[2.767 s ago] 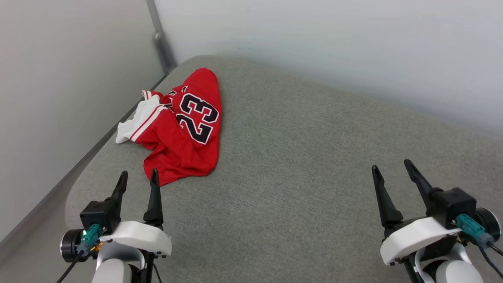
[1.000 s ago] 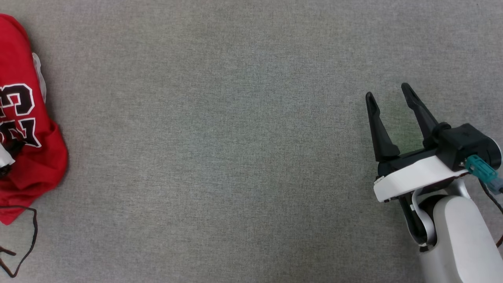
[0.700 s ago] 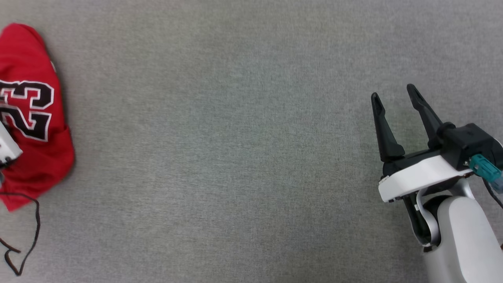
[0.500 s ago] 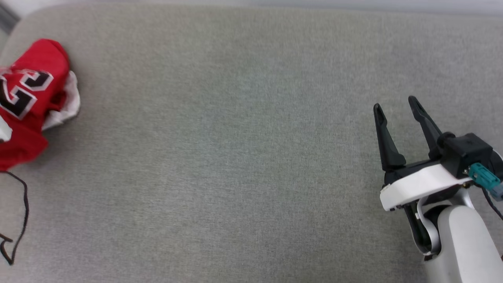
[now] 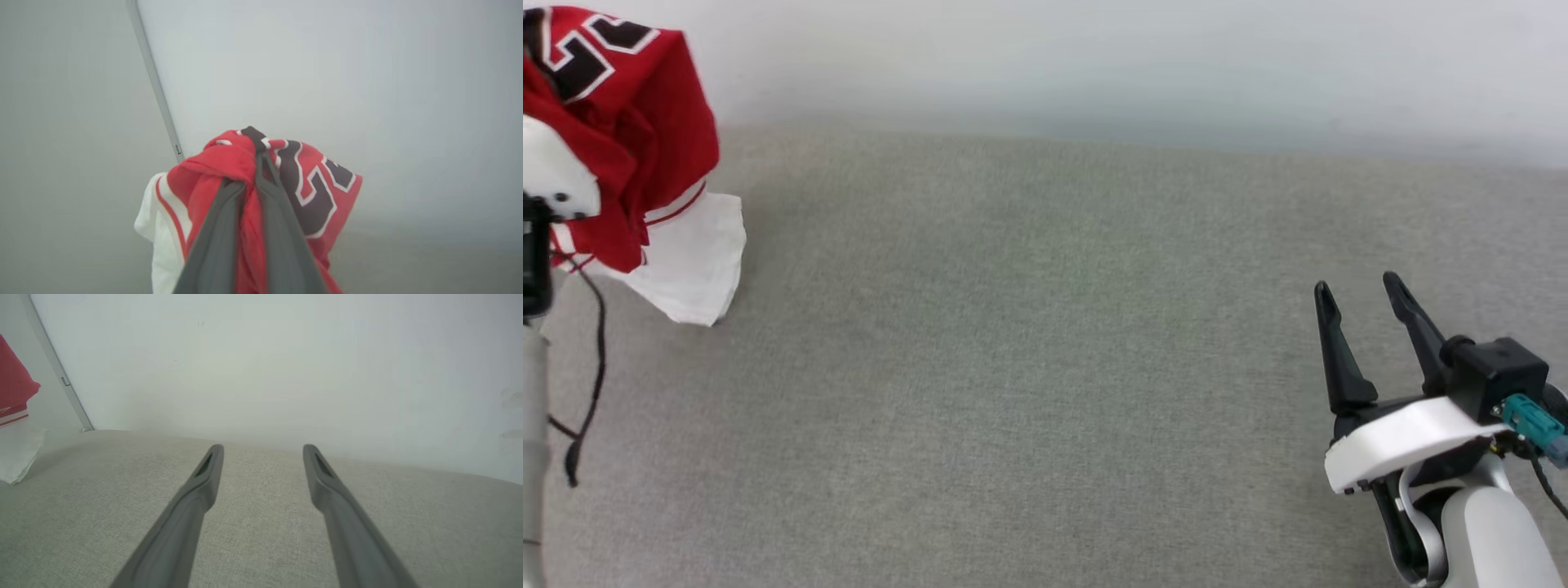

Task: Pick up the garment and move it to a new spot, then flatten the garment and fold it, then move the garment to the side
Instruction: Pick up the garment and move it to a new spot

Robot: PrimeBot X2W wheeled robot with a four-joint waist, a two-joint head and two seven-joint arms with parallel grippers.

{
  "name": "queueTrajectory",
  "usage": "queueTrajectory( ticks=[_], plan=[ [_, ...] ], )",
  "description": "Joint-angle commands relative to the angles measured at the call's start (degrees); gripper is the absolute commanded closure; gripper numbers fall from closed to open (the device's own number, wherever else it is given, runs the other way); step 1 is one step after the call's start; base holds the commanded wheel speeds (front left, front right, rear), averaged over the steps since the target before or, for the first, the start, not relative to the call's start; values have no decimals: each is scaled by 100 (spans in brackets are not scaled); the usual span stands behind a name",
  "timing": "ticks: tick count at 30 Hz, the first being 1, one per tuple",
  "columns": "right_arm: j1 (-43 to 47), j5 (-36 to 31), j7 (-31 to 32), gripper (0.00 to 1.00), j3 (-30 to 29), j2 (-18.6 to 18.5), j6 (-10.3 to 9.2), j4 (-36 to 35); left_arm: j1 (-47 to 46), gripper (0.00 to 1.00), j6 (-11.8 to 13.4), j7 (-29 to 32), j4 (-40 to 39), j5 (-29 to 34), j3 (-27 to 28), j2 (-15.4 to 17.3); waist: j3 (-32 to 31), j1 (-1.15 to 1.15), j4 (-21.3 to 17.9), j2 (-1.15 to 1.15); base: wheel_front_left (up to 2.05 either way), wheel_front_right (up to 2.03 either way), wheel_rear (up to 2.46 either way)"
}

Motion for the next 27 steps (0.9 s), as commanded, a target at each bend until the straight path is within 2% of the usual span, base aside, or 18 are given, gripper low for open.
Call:
queueTrajectory(
  ticks=[1, 5, 7, 8, 9, 16, 19, 23, 27],
  plan=[
    [101, 29, 29, 0, -35, 23, -2, -37, -64, 100, -14, -134, -64, 42, -77, -100, -232, 1, -193, 0, 0, 0, 0],
    [230, 30, 91, 0, -61, 33, -2, -87, -5, 100, -45, -328, -177, 43, -199, -341, -376, 1, -397, 0, 0, 0, 0],
    [332, 32, 149, 0, -78, 35, -3, -152, 110, 100, -95, -469, -321, 9, -346, -624, -454, 1, -612, 0, 0, 0, 0],
    [332, 32, 149, 0, -78, 35, -3, -152, 110, 100, -95, -469, -321, 9, -346, -624, -454, 1, -612, 0, 0, 0, 0],
    [410, 56, 219, 0, -70, 39, -2, -200, 249, 100, -175, -589, -460, -42, -535, -941, -519, 1, -847, 0, 0, 0, 0],
    [529, 103, 335, 0, -175, 38, -2, -365, 656, 100, -455, -679, -886, -107, -1306, -1928, -446, 1, -1276, 0, 0, 0, 0],
    [527, 112, 367, 0, -164, 40, -2, -445, 887, 100, -579, -675, -967, -139, -1670, -2250, -332, 1, -1395, 0, 0, 0, 0],
    [497, 166, 346, 0, -192, 39, -2, -500, 1377, 100, -674, -680, -1079, -128, -2209, -2498, -137, 1, -1458, 0, 0, 0, 0],
    [451, 216, 313, 0, -184, 38, -2, -479, 2039, 100, -702, -602, -1119, -80, -2637, -2520, 15, 1, -1441, 0, 0, 0, 0]
  ],
)
